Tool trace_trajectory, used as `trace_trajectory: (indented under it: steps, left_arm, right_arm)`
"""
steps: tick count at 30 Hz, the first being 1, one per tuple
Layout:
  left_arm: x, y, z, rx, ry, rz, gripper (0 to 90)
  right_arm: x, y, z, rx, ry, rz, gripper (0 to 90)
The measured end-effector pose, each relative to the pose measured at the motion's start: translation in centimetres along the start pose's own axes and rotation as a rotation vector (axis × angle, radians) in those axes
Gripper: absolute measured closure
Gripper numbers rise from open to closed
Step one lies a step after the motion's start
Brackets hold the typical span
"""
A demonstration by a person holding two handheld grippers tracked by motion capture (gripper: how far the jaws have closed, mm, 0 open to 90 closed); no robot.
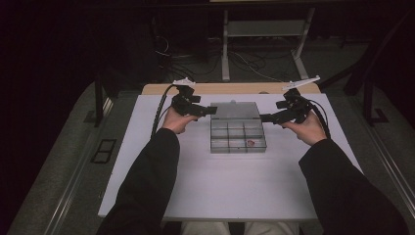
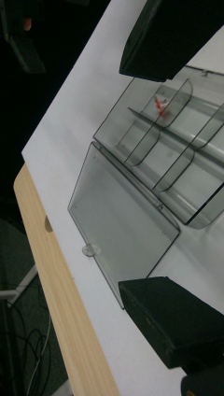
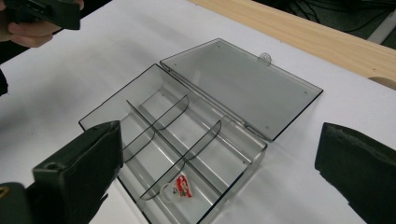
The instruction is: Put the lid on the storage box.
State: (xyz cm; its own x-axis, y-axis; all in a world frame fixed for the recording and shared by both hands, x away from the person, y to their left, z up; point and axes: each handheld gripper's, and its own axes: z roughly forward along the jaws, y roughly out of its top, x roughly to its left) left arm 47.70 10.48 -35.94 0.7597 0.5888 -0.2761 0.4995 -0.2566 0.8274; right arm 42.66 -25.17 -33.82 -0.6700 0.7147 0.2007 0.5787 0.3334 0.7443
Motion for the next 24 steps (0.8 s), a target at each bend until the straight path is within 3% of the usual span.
trace_trajectory:
  steps: [7,13,24]
  left_arm:
    - [1.0,0.1,1.2,-0.003,0.014,-0.05,0.0]
    - [2.1,-0.7,2.5,0.007,0.023,-0.124,0.0]
    - [3.5,-1.7,3.8,0.036,0.044,-0.202,4.6]
  right_arm:
    - [-0.5,0.3,0.4,-0.009,-0.006,0.018,0.3]
    - [-1.2,0.1,0.9,-0.02,-0.011,0.04,0.3]
    - [-2.5,-0.1,2.2,-0.041,-0.028,0.081,0.3]
